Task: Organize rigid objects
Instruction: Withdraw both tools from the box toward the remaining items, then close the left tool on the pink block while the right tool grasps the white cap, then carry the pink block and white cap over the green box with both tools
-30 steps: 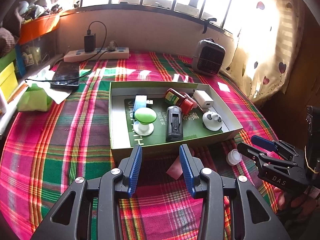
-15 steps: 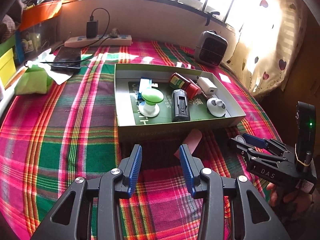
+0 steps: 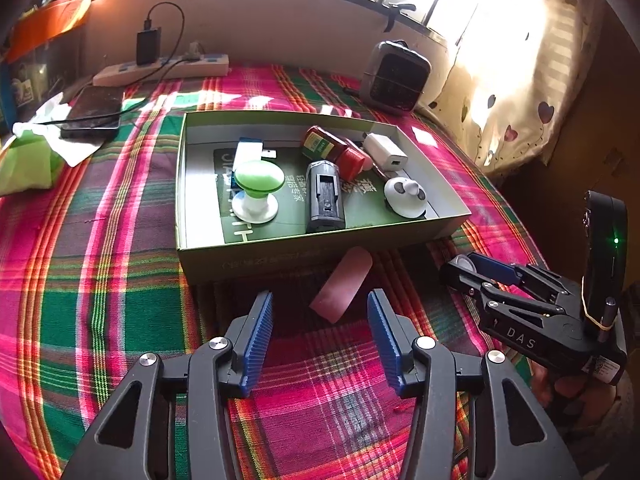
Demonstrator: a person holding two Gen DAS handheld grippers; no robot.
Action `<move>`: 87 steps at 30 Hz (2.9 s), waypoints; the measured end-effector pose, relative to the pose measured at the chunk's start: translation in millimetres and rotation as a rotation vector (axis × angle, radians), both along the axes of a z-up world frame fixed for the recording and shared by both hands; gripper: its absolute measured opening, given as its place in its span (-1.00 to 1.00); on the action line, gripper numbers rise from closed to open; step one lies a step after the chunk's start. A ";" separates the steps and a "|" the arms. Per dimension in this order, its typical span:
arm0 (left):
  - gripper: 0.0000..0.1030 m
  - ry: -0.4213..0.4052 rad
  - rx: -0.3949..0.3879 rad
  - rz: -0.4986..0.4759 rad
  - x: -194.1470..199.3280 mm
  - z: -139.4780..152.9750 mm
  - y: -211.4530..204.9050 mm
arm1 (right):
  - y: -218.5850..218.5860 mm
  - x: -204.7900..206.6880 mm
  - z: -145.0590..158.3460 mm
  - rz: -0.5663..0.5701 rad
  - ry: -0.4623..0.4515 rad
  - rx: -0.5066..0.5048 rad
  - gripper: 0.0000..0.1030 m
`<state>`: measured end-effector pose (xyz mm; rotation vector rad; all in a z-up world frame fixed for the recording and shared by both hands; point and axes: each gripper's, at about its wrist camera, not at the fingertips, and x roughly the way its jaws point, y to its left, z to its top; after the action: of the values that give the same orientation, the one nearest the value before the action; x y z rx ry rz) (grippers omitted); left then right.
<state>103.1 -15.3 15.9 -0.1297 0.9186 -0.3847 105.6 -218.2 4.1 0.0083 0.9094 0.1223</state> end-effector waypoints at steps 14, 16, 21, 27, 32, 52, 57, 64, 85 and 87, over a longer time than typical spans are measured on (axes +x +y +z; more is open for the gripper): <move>-0.07 0.018 0.073 -0.014 13.1 -7.6 -20.9 | -15.1 -4.5 0.4 0.003 -0.004 0.004 -0.44; -0.07 0.018 0.085 -0.020 14.9 -8.9 -24.8 | -18.3 -5.2 0.5 -0.001 -0.003 0.009 -0.44; -0.07 0.012 0.096 -0.021 16.8 -8.9 -32.5 | -27.2 -6.7 0.5 -0.009 -0.004 0.027 -0.44; -0.07 0.013 0.086 -0.048 12.1 -9.6 -44.2 | -31.8 -6.8 0.4 -0.001 -0.006 0.045 -0.44; -0.08 0.001 0.104 -0.037 11.1 -9.6 -48.1 | -34.0 -6.8 0.3 0.004 -0.006 0.063 -0.44; -0.60 -0.026 0.168 0.025 11.9 -10.8 -45.9 | -36.7 -7.3 -0.4 0.008 -0.006 0.087 -0.44; -0.66 -0.029 0.168 0.029 11.9 -10.9 -45.0 | -36.5 -7.1 -0.5 0.008 -0.006 0.083 -0.44; -0.67 -0.027 0.160 0.030 11.9 -10.8 -43.8 | -35.2 -7.4 -0.3 0.007 -0.007 0.076 -0.44; -0.67 -0.021 0.147 0.030 11.8 -8.9 -42.2 | -34.9 -7.6 -0.4 0.007 -0.007 0.075 -0.44; -0.67 -0.021 0.143 0.027 11.4 -8.9 -42.6 | -34.8 -7.6 -0.4 0.008 -0.007 0.076 -0.44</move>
<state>114.5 -58.0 7.0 -0.0069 0.9198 -0.2933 98.1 -253.0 3.7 0.0749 0.8977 0.1640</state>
